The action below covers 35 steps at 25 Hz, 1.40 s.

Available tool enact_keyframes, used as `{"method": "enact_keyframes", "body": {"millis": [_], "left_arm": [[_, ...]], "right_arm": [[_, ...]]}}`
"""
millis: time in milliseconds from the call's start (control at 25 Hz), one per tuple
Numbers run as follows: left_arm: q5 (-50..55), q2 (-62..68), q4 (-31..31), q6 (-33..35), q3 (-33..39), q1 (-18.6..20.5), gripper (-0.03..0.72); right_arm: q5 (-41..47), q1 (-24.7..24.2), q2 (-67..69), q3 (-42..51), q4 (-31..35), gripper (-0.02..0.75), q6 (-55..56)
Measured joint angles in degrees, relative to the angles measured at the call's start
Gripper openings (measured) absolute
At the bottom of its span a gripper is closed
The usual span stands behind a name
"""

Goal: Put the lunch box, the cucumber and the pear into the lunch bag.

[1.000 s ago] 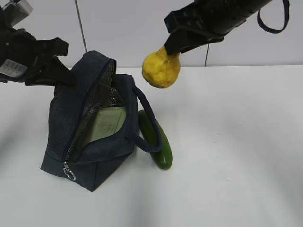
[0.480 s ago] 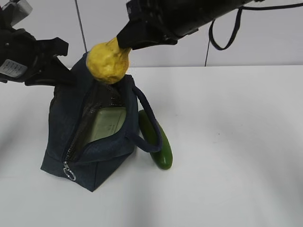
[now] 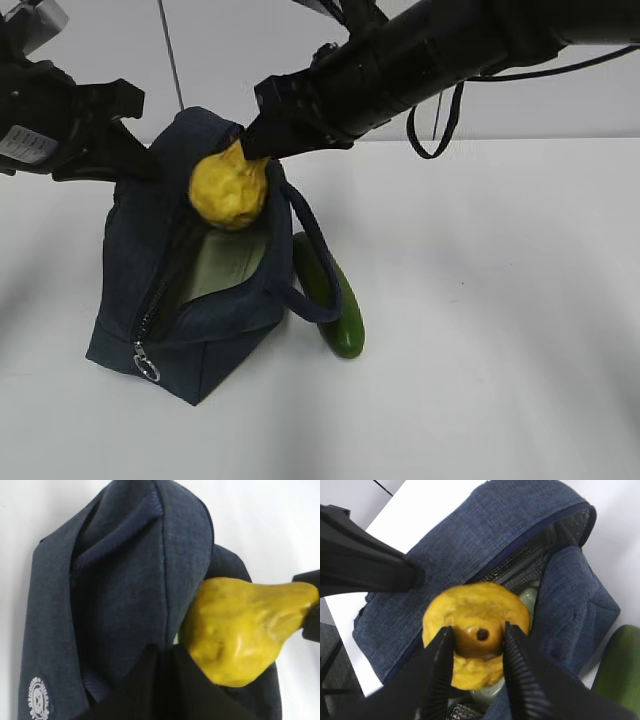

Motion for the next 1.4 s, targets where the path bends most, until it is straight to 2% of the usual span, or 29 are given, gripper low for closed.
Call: {"method": "enact_keyframes", "body": {"millis": [240, 360, 440, 520, 600, 720, 840, 1120, 1280, 1400], "left_arm": [[0.0, 0.0, -0.1, 0.0, 0.0, 0.0, 0.004], [-0.2, 0.0, 0.0, 0.0, 0.0, 0.1, 0.004], [-0.2, 0.0, 0.0, 0.0, 0.0, 0.1, 0.004], [-0.2, 0.0, 0.0, 0.0, 0.0, 0.1, 0.004], [-0.1, 0.0, 0.0, 0.0, 0.0, 0.1, 0.004], [-0.1, 0.0, 0.0, 0.0, 0.0, 0.1, 0.004], [0.0, 0.0, 0.0, 0.0, 0.0, 0.1, 0.004], [-0.7, 0.0, 0.1, 0.0, 0.0, 0.1, 0.004], [-1.0, 0.0, 0.7, 0.0, 0.0, 0.1, 0.004], [-1.1, 0.0, 3.7, -0.2, 0.0, 0.1, 0.004]], "right_arm": [[-2.9, 0.0, 0.0, -0.5, 0.9, 0.388, -0.8], [-2.9, 0.0, 0.0, -1.5, 0.8, 0.403, -1.0], [-2.9, 0.0, -0.7, -1.7, -1.9, 0.403, -1.0], [-2.9, 0.0, -2.0, -1.7, -7.3, 0.404, 1.6], [-2.7, -0.1, -3.8, -1.8, -15.8, 0.404, 7.5], [-0.5, -0.4, -6.4, -1.8, -32.2, 0.404, 19.5], [3.9, -0.4, -7.1, -1.8, -40.9, 0.404, 28.0], [8.3, -0.4, -7.1, 3.6, -43.2, 0.403, 30.9], [7.2, -0.3, -7.1, 10.4, -43.2, 0.401, 30.9], [4.4, 1.1, -7.1, 13.8, -43.2, 0.399, 30.9]]}}
